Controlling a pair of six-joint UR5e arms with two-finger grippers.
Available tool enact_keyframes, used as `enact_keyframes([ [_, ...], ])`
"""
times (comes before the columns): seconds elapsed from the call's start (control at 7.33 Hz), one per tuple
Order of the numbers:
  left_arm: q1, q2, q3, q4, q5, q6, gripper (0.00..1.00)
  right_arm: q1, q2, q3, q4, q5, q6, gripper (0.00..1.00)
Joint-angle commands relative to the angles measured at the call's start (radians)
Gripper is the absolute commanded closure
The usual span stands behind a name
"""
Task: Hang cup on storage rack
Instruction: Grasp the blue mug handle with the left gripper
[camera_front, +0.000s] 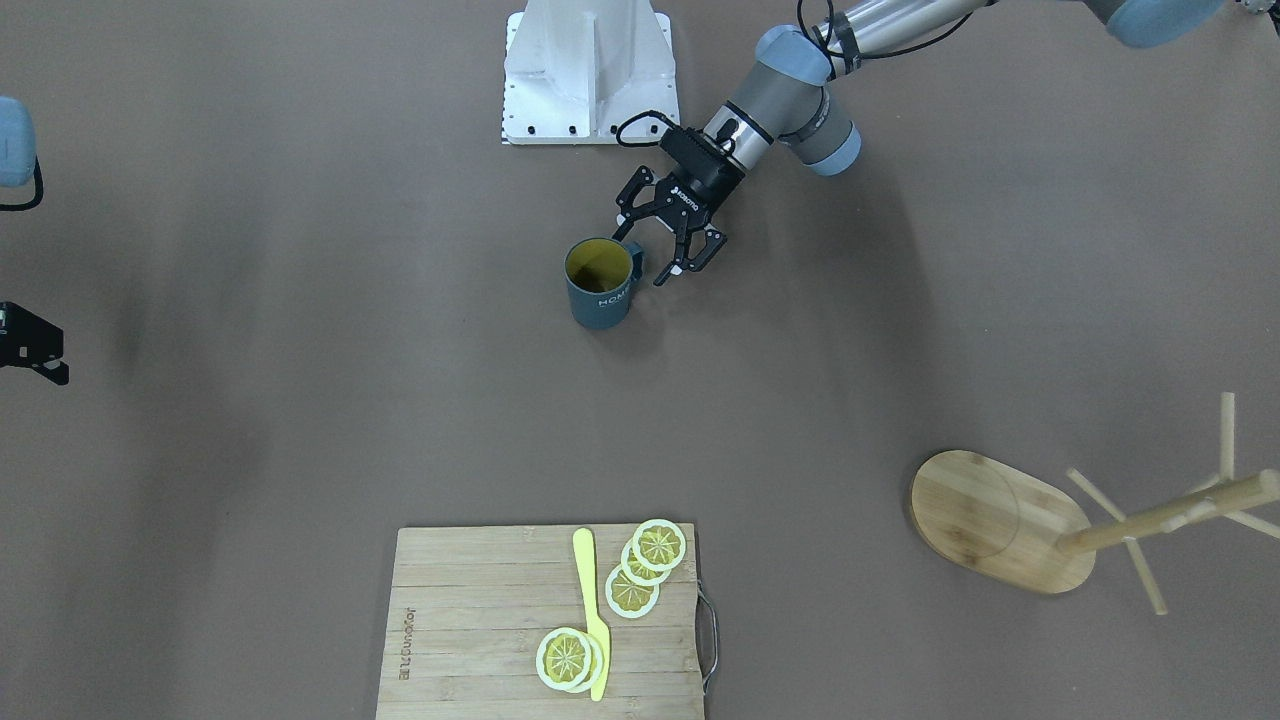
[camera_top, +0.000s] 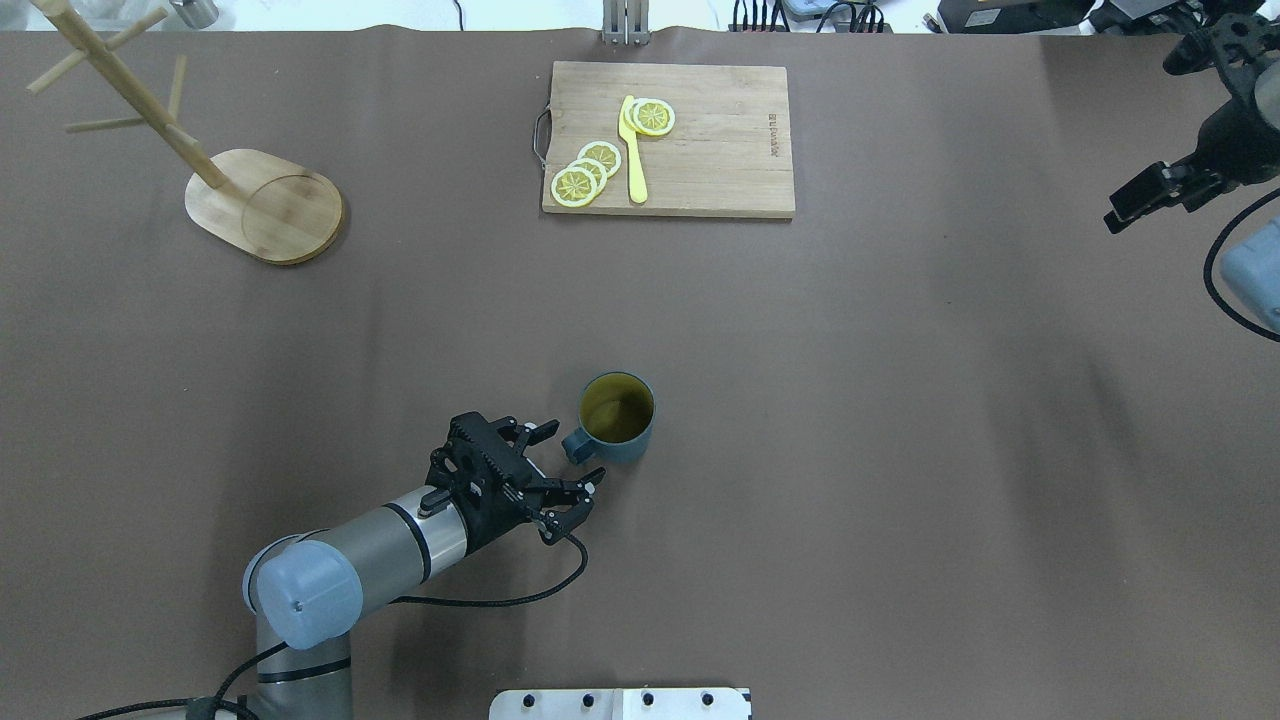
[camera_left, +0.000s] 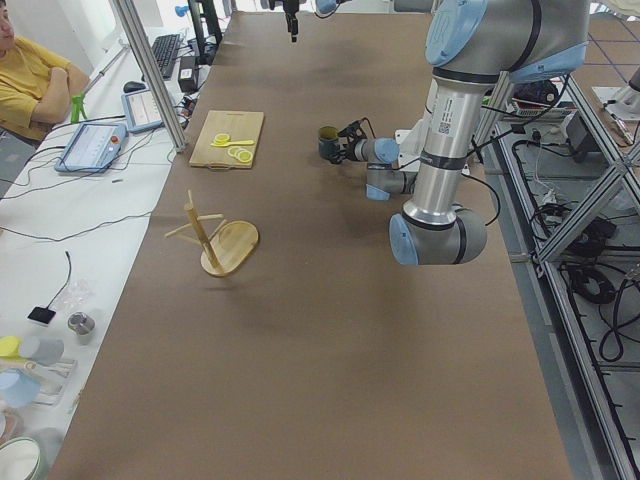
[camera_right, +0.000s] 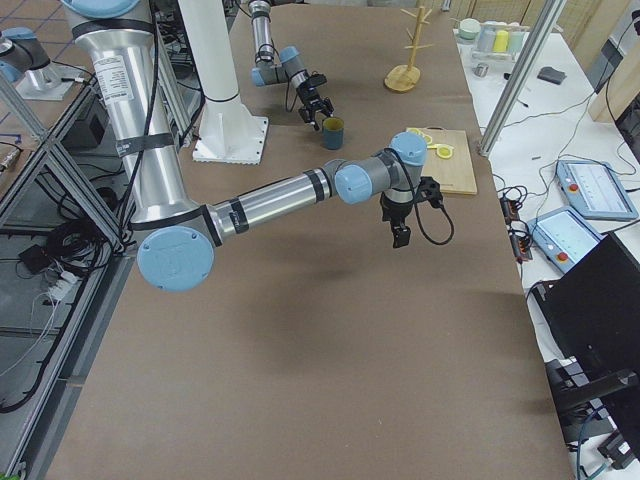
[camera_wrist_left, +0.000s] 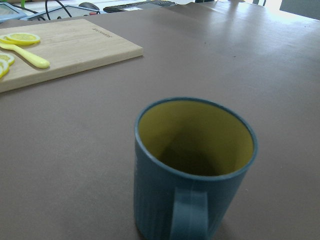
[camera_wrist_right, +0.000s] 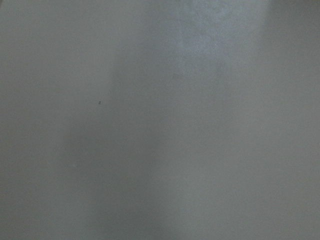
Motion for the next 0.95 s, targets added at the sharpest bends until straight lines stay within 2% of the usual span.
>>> enact_keyframes([
  [0.0, 0.000, -0.004, 0.014, 0.000, -0.002, -0.001, 0.50, 0.000, 0.000, -0.001, 0.000, 0.000, 0.000, 0.00],
  [0.27, -0.003, -0.006, 0.012, -0.002, -0.002, -0.004, 0.72, 0.000, 0.002, -0.001, 0.000, 0.000, 0.000, 0.00],
  [0.55, -0.004, -0.006, 0.009, -0.002, -0.006, -0.007, 0.85, 0.001, 0.002, -0.001, 0.000, 0.001, 0.000, 0.00],
  [0.68, -0.007, -0.006, 0.006, -0.003, -0.005, -0.027, 1.00, 0.002, 0.002, -0.001, -0.002, 0.000, 0.000, 0.00],
  [0.82, -0.017, -0.003, 0.006, -0.017, -0.006, -0.071, 1.00, 0.002, 0.002, -0.001, 0.000, 0.000, 0.000, 0.00],
])
